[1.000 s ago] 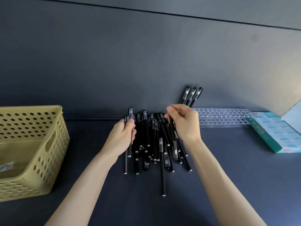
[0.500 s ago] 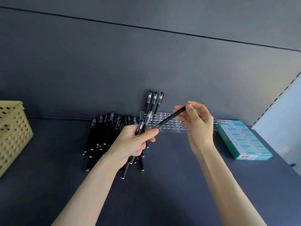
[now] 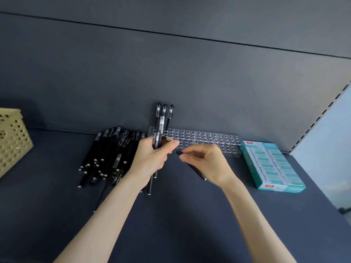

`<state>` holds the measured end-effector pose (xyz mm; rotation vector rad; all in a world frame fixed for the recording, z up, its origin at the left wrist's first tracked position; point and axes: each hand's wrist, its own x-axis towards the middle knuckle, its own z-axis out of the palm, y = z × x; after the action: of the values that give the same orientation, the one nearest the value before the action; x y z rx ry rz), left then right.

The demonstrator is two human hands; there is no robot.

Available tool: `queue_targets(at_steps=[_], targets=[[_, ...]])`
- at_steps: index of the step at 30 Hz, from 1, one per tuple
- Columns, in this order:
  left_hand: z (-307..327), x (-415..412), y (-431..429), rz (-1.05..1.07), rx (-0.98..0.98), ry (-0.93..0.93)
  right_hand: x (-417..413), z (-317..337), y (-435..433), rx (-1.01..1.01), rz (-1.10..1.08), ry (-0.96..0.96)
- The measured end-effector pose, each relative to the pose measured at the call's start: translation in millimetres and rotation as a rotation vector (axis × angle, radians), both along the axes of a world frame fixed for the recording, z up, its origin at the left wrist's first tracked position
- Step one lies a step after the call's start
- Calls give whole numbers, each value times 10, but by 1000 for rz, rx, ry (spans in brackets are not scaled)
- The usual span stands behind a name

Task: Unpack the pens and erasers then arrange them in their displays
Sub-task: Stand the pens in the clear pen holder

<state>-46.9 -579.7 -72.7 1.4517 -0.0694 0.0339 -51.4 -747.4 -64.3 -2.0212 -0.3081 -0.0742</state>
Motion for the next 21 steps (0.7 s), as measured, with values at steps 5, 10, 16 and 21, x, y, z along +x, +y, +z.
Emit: queue_targets(at_steps=[5, 10, 16, 21], targets=[[-63, 67, -59, -62, -39, -12, 121, -21, 88, -123, 49, -41], [-155, 182, 43, 25, -138, 13, 318, 34, 100, -108, -44, -117], [-254, 291, 110, 41, -208, 27, 647, 67, 201, -25, -140, -227], [-302, 309, 145, 4, -269, 4, 916, 145, 222, 50, -244, -392]])
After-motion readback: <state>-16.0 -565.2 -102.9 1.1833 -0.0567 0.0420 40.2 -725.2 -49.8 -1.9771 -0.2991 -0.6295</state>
